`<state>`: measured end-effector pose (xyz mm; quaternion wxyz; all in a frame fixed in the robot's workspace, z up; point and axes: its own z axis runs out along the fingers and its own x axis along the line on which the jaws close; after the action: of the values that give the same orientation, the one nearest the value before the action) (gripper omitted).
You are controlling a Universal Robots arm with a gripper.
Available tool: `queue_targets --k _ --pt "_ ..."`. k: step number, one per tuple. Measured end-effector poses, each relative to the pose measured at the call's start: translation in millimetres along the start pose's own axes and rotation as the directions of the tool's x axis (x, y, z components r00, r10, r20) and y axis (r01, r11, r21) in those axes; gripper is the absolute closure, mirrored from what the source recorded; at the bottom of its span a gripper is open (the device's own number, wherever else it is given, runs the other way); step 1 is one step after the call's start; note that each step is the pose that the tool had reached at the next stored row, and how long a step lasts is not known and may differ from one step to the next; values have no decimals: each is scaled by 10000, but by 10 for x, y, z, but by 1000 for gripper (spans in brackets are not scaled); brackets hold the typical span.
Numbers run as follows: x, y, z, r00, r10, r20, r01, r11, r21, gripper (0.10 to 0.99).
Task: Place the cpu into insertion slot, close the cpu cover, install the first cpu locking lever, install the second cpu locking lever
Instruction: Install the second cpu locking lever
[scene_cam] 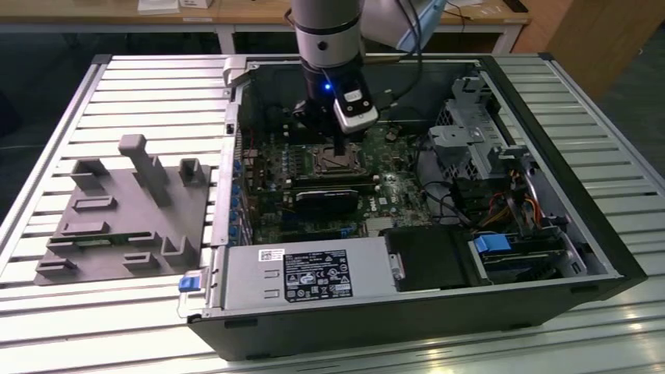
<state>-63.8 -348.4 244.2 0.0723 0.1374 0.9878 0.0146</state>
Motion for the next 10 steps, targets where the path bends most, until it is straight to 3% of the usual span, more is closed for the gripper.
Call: queue_targets --k 10 --pt "9 -147 32 10000 -11 -17 11 10000 -64 984"
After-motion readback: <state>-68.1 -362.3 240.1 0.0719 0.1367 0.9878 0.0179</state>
